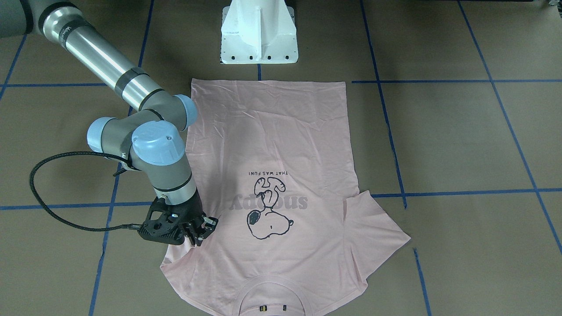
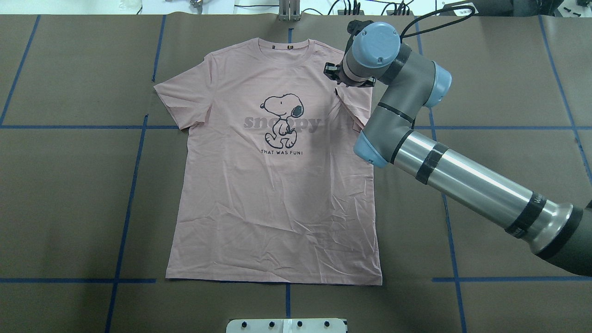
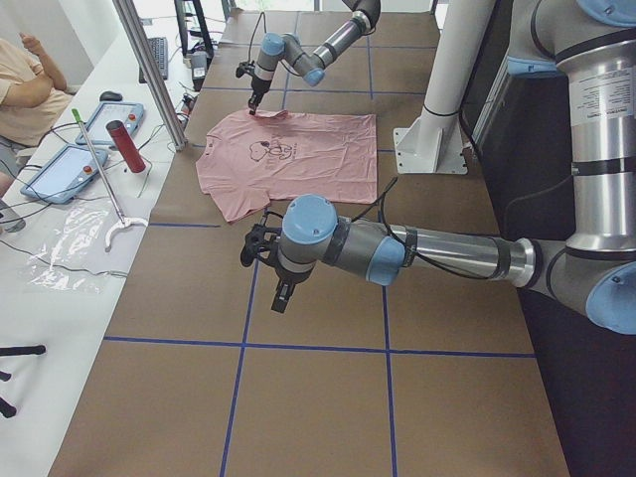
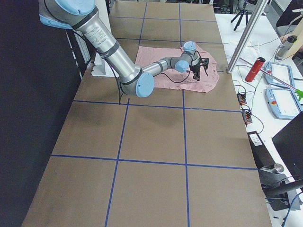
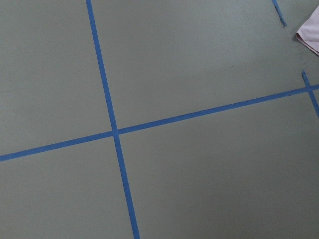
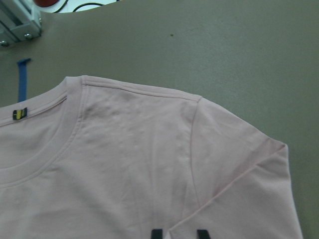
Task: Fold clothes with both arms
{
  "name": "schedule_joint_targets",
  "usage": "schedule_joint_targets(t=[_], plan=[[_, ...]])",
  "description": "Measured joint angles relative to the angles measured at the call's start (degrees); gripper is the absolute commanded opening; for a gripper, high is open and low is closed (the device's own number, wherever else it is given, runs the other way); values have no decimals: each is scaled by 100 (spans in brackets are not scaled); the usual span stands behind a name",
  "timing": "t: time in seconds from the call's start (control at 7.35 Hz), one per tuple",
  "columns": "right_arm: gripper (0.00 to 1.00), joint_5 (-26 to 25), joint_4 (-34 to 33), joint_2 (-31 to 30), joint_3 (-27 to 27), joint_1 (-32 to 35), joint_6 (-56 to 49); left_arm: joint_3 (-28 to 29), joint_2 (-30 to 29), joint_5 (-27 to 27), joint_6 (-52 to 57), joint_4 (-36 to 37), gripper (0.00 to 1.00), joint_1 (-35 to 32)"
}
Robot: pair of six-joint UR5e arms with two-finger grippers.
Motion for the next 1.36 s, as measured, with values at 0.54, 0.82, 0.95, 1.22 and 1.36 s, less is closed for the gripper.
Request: schedule_joint_targets(t=[0.54, 0.82, 0.95, 1.22, 1.36], plan=[[100, 314, -15, -756, 1247, 152, -338, 171, -641, -113, -1462, -480, 100, 843], [100, 1189, -14, -1843, 2466, 529, -377, 960, -1550, -67, -2398, -873, 98, 1492], [100, 1713, -14, -2361, 3010, 788, -414, 1404, -2020, 74, -2744, -987, 99, 1793], [100, 2806, -12, -3114, 3648, 1300, -580, 2234, -2949, 567, -4052, -1136, 99, 2424], [100, 3175, 7, -3372, 3814, 1468, -643, 2571, -3317, 993, -4707, -1268, 98, 2795]])
